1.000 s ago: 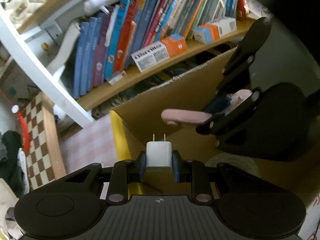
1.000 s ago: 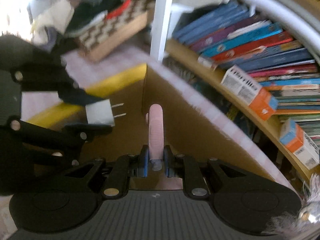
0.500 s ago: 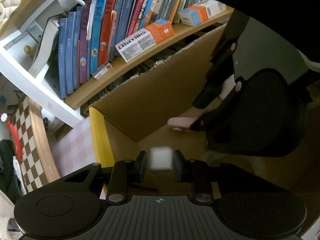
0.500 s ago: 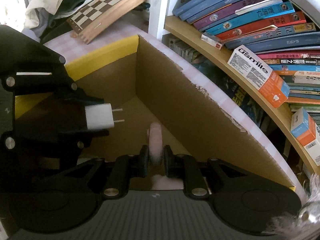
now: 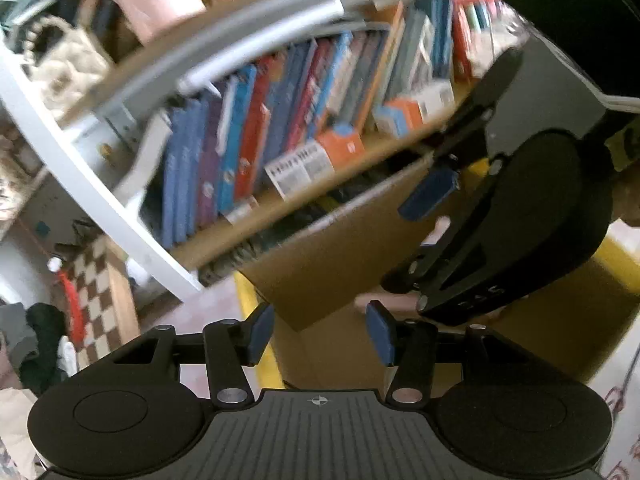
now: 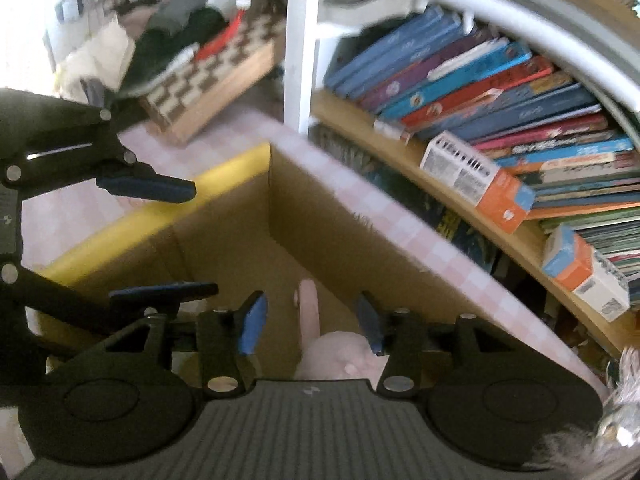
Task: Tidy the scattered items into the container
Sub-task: 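Carry the charger and pink item into the yellow box and open both tools, then lift both open tools out of the yellow box, then grasp the grey toy car with the right tool while the left tool grasps another white charger, then carry the toy car and charger up over the yellow box with both tools, then lower the car and charger into the yellow box and open both tools, then lift both open tools out of the yellow box, then move the left tool toward the white wristwatch while the right tool approaches the white block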
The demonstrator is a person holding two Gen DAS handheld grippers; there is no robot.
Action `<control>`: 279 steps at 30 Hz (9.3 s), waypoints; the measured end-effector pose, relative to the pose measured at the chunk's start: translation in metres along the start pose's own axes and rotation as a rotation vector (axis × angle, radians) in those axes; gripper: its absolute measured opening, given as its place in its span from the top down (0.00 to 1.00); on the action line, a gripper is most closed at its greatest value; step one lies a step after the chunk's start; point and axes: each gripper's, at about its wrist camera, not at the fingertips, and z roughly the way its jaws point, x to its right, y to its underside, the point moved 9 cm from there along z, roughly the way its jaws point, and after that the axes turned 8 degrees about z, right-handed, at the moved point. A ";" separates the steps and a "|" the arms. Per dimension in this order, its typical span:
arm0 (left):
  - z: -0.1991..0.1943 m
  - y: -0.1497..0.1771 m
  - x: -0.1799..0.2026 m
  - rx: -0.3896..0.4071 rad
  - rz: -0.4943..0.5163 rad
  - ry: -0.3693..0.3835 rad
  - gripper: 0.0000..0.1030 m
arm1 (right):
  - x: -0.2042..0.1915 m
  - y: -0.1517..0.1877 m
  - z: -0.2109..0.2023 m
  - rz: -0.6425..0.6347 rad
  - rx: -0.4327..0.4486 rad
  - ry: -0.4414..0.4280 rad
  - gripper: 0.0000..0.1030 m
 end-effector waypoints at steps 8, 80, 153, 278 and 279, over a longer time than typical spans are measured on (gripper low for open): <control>-0.064 -0.005 -0.010 0.131 -0.094 -0.042 0.44 | -0.016 -0.004 -0.074 0.062 0.136 -0.064 0.47; -0.108 0.182 0.175 -0.052 -0.029 0.390 0.33 | -0.163 0.201 -0.043 0.076 -0.174 -0.039 0.52; -0.117 0.050 0.024 0.157 -0.175 0.007 0.55 | -0.049 0.044 -0.123 0.115 0.219 -0.116 0.57; -0.165 0.183 0.047 0.118 -0.246 0.159 0.19 | -0.113 0.231 -0.163 0.543 0.118 0.431 0.14; -0.163 0.185 0.050 0.112 -0.243 0.166 0.19 | -0.116 0.233 -0.160 0.541 0.108 0.429 0.14</control>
